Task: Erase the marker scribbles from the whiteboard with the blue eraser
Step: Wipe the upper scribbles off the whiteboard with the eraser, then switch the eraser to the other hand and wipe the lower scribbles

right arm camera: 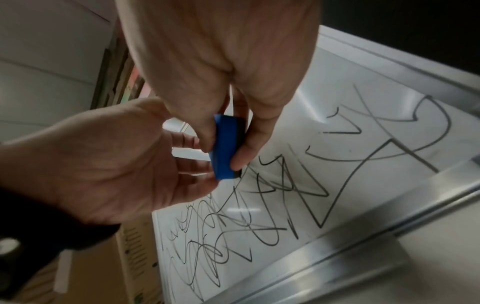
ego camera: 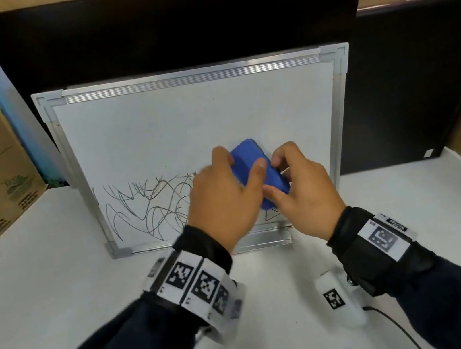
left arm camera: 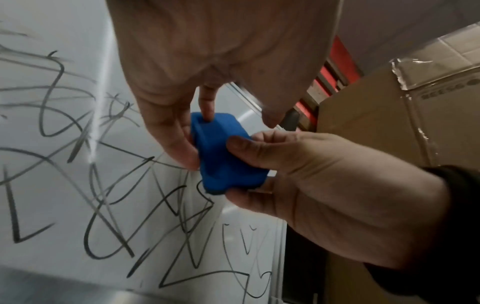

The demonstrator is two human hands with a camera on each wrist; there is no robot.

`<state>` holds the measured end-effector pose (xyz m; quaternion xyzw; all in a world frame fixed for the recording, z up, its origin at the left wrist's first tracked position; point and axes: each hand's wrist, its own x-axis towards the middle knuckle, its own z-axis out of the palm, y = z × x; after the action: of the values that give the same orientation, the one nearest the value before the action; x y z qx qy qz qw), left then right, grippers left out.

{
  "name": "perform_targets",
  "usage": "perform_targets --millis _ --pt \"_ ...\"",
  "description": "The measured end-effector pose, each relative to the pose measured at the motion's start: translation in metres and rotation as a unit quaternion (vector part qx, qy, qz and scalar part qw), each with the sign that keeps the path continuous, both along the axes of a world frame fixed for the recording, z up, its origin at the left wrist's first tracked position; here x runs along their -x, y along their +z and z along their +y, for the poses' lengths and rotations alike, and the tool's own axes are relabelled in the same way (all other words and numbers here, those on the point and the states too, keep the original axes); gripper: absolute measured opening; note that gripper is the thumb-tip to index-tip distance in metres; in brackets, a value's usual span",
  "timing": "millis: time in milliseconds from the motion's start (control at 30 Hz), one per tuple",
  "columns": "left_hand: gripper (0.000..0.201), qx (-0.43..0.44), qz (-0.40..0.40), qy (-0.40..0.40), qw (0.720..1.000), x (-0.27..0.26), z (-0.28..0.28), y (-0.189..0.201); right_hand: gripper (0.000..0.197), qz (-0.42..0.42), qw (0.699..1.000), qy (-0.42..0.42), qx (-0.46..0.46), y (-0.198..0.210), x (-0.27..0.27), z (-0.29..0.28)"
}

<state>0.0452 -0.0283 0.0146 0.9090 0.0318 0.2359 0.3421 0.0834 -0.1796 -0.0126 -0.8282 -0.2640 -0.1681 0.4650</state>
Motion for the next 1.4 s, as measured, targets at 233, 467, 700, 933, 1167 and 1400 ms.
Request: perform_targets --millis 233,467,700,933,1167,1400 --pt "0.053 0.091 -0.049 0.030 0.994 -0.008 -0.014 -0.018 0.034 0.115 0.985 0.125 -0.040 -0.003 0.001 -0.022" --pt "0.051 0.009 -0.060 0.035 0.998 -0.012 0.002 -0.015 0.031 -0.003 0.999 0.043 0.019 0.011 -0.011 -0.040" --pt "0.051 -0.110 -0.090 0.047 0.989 -0.008 0.024 -0.020 0.054 -0.098 0.971 -0.213 0.048 0.009 -0.034 -0.070" --pt "0.055 -0.331 -0.172 -0.004 0.928 -0.022 0.045 -0.026 0.089 0.064 0.985 -0.154 -0.047 0.006 -0.038 -0.071" --pt "0.055 -0.378 -0.182 -0.002 0.908 -0.025 0.066 -0.021 0.080 0.068 0.989 -0.130 -0.026 -0.003 -0.046 -0.074" --pt "0.056 -0.362 -0.145 0.001 0.921 -0.023 0.057 -0.017 0.082 0.066 0.988 -0.136 -0.016 -0.008 -0.050 -0.075"
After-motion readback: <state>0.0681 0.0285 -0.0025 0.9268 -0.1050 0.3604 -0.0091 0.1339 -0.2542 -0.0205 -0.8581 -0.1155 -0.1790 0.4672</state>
